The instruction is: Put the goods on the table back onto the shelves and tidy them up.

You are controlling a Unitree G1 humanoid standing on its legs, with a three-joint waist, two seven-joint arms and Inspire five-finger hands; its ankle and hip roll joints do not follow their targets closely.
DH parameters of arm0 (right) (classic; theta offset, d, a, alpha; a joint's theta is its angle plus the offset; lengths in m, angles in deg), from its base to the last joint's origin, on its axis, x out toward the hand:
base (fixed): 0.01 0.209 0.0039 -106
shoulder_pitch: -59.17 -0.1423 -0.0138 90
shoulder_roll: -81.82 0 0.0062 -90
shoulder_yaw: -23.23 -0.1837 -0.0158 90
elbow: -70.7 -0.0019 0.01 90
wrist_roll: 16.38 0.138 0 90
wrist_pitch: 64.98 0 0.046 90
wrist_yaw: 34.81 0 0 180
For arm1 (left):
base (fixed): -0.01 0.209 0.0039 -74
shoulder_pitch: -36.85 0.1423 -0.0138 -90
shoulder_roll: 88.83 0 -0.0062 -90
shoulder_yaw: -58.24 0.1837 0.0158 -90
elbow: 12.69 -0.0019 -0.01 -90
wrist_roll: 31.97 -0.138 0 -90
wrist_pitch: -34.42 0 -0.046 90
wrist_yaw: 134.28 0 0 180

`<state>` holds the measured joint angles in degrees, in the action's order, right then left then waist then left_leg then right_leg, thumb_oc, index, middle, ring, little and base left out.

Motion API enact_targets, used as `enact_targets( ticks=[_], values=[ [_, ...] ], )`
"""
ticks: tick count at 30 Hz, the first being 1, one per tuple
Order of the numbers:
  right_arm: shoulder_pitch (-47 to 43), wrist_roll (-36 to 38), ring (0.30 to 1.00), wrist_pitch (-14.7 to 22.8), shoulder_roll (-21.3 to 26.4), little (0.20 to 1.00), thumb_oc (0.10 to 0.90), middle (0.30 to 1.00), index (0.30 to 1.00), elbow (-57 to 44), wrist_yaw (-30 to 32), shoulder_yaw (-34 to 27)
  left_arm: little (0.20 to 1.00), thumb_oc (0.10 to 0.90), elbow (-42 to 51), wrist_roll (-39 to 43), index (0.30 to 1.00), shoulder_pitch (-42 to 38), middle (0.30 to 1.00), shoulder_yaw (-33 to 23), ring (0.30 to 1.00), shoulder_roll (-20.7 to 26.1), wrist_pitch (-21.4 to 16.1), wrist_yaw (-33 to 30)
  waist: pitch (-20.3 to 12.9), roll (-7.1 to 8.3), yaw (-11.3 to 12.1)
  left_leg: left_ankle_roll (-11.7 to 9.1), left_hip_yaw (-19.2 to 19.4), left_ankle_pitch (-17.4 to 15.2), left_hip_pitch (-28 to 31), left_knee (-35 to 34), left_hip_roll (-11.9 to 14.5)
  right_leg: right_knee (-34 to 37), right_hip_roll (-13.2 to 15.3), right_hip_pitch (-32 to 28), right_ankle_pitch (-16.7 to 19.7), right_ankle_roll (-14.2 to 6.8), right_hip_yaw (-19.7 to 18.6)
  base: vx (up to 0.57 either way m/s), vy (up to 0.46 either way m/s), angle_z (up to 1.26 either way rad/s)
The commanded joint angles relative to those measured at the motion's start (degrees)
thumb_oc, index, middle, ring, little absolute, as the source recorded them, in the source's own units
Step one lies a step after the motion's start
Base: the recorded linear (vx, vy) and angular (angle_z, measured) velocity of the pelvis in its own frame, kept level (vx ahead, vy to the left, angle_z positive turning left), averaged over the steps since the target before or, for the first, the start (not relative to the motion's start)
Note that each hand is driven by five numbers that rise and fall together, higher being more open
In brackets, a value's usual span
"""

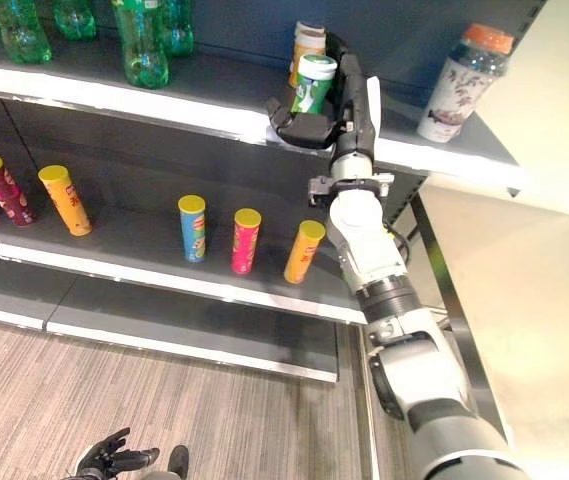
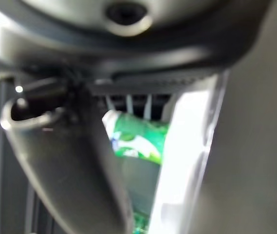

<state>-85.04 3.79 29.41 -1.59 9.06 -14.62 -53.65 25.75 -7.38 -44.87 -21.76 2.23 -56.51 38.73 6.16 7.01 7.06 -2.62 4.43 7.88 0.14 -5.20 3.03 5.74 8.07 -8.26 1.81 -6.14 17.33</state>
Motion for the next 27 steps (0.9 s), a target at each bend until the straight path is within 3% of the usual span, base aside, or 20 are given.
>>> enact_targets(
  ticks=[1, 19, 27],
  values=[
    [-3.26, -2.55, 0.900, 2.47, 0.29, 0.900, 0.800, 0.900, 0.900, -3.78, 0.47, 0.93, 0.900, 0.800, -0.88, -0.35, 0.900, -3.46, 0.900, 0.44, 0.900, 1.02, -1.81, -0.93, -1.34, -0.53, 2.33, -0.61, -0.37, -7.08, 3.67, 0.20, 0.27, -0.74, 2.69, -0.15, 2.00, -3.26, 2.34, 0.00, 0.015, -0.04],
    [-5.52, -4.71, 0.900, 1.91, 2.17, 0.900, 0.800, 0.900, 0.900, -1.51, 1.35, 0.58, 0.900, 0.800, -0.21, -0.09, 0.900, -3.65, 0.900, 0.16, 0.900, 1.24, -2.11, -1.14, -1.49, -0.95, 1.77, -0.52, -0.33, -7.27, 4.07, 0.20, 0.13, -0.74, 2.96, -0.54, 2.21, -3.40, 2.54, 0.00, 0.003, -0.01],
    [-4.33, -3.58, 0.900, 1.80, -0.52, 0.900, 0.800, 0.900, 0.900, -2.70, 0.52, 1.77, 0.900, 0.800, -0.71, -0.03, 0.900, -4.06, 0.900, 0.24, 0.900, 0.91, -1.70, -1.29, -1.58, -0.64, 1.66, -0.45, 0.08, -7.38, 4.24, 0.20, 0.25, -0.74, 2.73, -0.31, 2.16, -3.27, 1.98, 0.00, 0.000, 0.00]
  ],
)
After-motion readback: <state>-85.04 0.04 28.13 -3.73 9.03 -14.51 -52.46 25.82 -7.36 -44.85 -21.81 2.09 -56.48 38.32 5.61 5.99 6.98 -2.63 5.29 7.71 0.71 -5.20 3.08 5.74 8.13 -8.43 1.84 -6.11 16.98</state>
